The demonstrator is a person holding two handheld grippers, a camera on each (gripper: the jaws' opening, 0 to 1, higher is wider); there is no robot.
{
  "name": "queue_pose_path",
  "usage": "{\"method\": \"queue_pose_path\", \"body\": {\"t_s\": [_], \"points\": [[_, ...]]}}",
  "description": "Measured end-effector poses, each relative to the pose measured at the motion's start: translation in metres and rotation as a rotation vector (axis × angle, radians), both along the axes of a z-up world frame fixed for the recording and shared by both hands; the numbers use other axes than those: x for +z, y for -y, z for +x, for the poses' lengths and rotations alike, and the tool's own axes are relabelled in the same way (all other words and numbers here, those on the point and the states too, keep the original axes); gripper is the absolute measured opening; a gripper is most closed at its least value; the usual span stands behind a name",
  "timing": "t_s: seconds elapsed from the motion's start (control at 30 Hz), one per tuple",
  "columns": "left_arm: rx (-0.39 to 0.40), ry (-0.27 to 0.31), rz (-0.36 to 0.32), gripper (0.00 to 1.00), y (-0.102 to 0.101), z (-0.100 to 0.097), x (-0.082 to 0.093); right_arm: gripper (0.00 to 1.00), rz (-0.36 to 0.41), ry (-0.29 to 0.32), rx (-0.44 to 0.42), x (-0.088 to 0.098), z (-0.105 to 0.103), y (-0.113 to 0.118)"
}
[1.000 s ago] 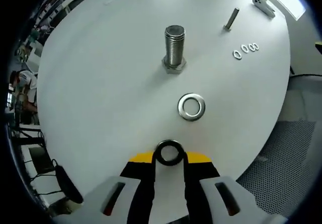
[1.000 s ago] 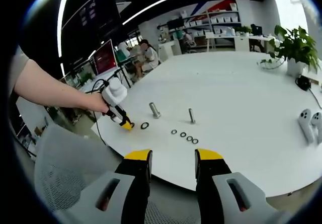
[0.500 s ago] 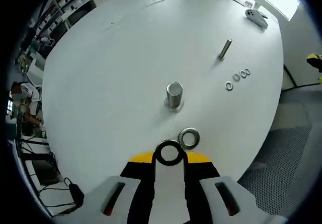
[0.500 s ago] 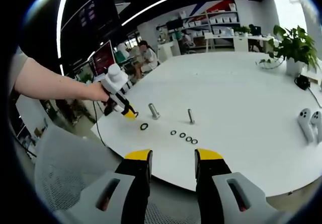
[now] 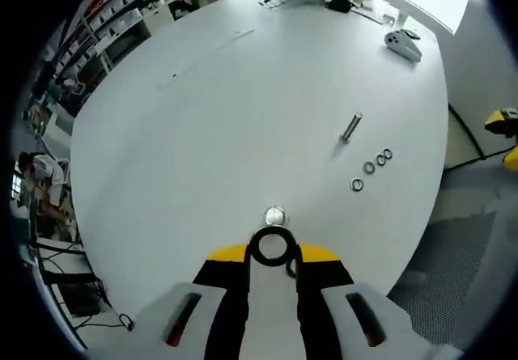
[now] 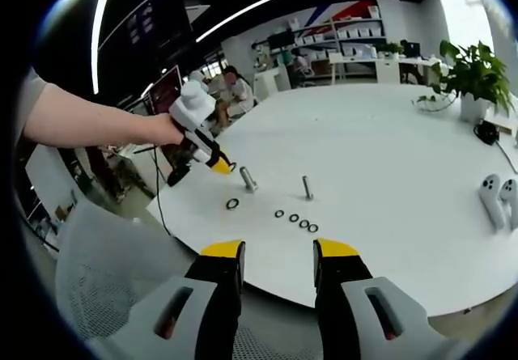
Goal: Place the washer onto the threaded stud by aligning its center hole with the stud, sliding it down to the base, and recovering from edge contact or off-axis alignment until the washer reaches the visible bottom stop.
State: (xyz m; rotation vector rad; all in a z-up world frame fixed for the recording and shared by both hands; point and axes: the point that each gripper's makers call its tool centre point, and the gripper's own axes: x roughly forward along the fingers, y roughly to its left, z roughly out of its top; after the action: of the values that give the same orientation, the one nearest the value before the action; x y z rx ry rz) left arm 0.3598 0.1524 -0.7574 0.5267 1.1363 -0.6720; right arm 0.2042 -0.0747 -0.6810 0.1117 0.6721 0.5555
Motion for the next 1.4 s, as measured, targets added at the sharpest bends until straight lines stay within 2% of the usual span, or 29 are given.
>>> {"method": "queue_pose_path", "body": {"t_s": [0.23,0.8,1.4], "points": [[-0.016,-0.001,0.006,0.19,0.008,0.006,0.001,0.36,0.0,0.0,0.0,0.0,0.0,0.0],[-0.058,-0.038,0.049,0.19,0.014,0.012,-0.014,0.36,0.0,0.001,-0.009,0.0,0.001,0.002],[-0.106,-0.068,0.109,0.19,0.016,0.013,-0.047,0.36,-0.006,-0.001,-0.019,-0.001,0.002,0.004]]}}
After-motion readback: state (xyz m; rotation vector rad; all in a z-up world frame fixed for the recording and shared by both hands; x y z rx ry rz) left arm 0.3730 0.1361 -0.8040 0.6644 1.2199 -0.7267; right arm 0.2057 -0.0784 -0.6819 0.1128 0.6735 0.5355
